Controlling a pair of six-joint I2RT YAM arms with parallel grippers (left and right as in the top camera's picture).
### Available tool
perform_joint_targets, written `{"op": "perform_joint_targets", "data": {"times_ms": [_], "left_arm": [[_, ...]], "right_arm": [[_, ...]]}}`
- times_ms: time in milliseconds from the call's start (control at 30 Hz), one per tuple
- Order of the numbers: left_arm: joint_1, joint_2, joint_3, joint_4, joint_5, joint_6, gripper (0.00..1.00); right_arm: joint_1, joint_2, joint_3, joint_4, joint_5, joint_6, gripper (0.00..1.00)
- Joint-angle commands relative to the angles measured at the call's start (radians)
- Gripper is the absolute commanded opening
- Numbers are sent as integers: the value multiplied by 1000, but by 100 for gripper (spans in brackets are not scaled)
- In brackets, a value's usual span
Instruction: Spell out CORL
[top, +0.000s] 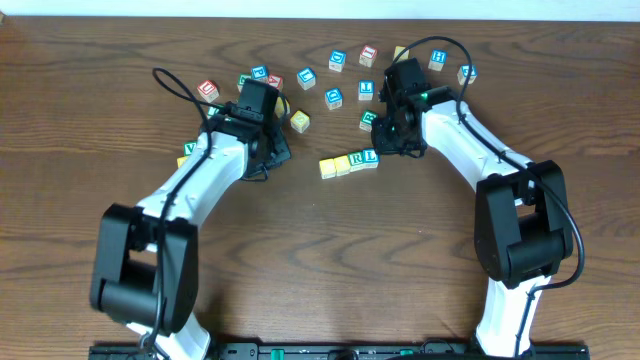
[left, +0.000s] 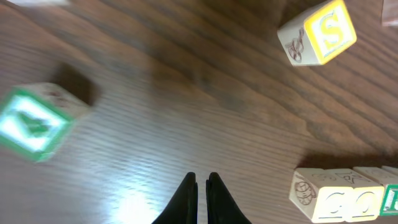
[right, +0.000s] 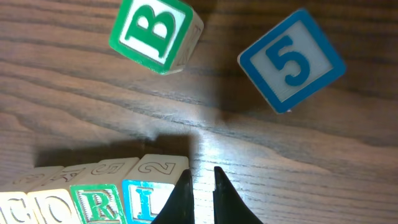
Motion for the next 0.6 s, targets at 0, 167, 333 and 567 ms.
{"op": "perform_joint_targets", "data": {"times_ms": [0,167,333,567], "left_arm": [[-10,48,3,5,68,-41,8],[-13,89,3,6,137,-41,7],[-32,96,4,22,152,-40,7],[-81,109,4,55,159,-42,8]], "right_arm": [[6,-21,-29,17,2,46,6],[7,-21,-45,34,-22,49,6],[13,-21,-61,64,-48,49,6],[26,-21,-87,104,-74,49,6]]}}
